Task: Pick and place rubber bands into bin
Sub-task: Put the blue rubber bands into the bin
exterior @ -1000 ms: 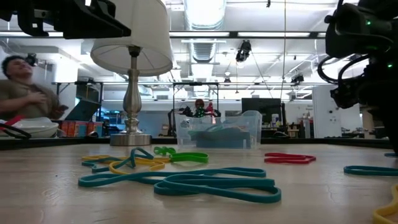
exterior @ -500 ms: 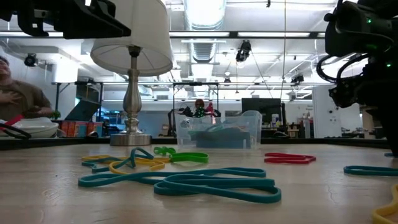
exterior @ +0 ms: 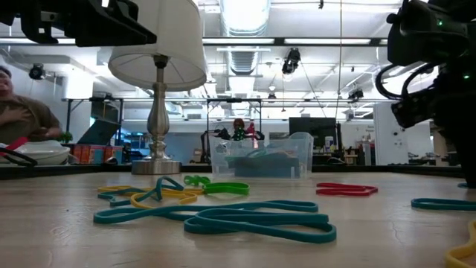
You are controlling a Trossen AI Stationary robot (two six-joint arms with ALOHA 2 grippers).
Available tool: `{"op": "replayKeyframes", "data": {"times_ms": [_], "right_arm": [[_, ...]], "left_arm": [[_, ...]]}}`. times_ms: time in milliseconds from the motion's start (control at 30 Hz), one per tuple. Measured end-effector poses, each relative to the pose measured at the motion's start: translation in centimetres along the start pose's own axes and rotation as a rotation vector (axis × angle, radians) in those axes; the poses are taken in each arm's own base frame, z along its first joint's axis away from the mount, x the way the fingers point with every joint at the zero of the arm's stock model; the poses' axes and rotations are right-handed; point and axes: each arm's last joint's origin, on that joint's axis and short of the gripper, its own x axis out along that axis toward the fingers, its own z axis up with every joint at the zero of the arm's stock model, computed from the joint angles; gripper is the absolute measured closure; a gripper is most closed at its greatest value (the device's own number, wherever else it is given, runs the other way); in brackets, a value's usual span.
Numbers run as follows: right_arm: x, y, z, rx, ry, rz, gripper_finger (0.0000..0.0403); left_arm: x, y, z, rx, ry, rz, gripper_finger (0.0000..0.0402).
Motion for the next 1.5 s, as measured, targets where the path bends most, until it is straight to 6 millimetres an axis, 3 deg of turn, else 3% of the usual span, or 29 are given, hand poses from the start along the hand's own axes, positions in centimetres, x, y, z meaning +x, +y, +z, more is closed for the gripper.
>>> {"op": "replayKeyframes", "data": {"times_ms": [200,267,667,1233,1500], "right_arm": [[-0.7,0.9,0.5,-0.148,-0.048,0.023,0.0395],[-1.6,2.3,1.4,-0.193,-0.145,0.089,0.0395],[-6.7,5.8,3.7,-0.473,-0.436,0.122,0.0395],[-14.1,8.4,5.9,-0.688,-0.841,-0.096,0.0395],[-16.5,8.6,7.8,-0.714,-0.997,-0.177,0.0395]], "left_arm": [[0.0,0.0,0.0,0.000,0.000,0.000,0.0288],[0.0,0.0,0.0,0.001,0.000,0.000,0.0288],[0.0,0.0,-0.1,0.001,0.002,-0.001,0.0288],[0.0,0.0,-0.1,0.001,0.003,-0.001,0.0288],[0.0,0.0,-0.1,0.001,0.002,-0.001,0.0288]]}}
